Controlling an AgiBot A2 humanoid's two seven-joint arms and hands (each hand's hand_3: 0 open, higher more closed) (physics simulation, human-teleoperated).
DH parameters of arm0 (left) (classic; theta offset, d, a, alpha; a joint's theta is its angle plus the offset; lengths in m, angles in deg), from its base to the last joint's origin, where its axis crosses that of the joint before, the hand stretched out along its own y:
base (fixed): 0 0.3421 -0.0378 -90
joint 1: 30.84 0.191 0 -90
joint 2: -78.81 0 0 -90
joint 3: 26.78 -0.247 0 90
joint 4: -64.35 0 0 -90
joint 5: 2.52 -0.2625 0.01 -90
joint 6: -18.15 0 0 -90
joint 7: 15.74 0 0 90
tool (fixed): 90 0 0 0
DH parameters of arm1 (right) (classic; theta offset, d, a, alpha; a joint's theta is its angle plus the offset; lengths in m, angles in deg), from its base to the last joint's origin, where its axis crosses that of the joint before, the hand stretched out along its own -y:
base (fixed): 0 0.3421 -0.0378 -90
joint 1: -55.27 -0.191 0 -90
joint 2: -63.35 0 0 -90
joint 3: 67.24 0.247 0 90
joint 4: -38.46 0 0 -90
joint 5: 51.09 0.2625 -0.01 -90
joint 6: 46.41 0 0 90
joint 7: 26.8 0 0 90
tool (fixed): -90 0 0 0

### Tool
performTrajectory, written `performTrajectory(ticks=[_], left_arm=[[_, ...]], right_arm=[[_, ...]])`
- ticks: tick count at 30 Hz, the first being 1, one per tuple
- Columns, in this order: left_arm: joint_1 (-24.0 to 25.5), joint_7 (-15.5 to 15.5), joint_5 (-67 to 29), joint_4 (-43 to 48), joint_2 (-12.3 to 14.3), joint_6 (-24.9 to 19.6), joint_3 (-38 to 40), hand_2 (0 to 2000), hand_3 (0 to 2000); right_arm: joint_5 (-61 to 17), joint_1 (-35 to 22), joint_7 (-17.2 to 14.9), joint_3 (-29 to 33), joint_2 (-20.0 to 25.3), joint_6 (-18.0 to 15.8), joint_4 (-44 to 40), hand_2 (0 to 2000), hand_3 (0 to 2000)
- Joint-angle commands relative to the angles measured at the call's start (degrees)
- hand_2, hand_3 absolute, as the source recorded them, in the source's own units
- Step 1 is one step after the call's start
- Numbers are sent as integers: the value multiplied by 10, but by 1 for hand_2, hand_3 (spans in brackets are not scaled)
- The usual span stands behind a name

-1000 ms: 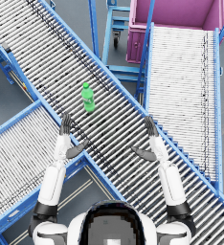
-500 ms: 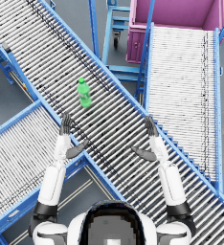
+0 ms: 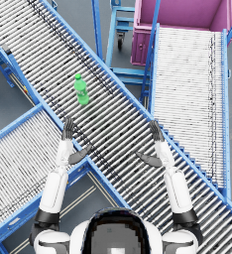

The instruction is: Pick up the oil and place it on the left assembly line, put the cola on the right, and keep Sprite still

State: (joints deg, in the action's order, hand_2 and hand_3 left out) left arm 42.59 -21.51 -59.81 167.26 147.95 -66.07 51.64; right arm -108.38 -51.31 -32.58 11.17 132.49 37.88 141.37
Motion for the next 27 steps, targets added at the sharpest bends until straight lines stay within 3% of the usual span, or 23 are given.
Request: performTrajectory(ticks=[1, 27], left_arm=[[0, 0, 0, 0, 0, 0, 0, 0, 0], [0, 0, 0, 0, 0, 0, 0, 0, 0]], right_arm=[[0, 0, 0, 0, 0, 0, 0, 0, 0], [0, 0, 0, 0, 0, 0, 0, 0, 0]])
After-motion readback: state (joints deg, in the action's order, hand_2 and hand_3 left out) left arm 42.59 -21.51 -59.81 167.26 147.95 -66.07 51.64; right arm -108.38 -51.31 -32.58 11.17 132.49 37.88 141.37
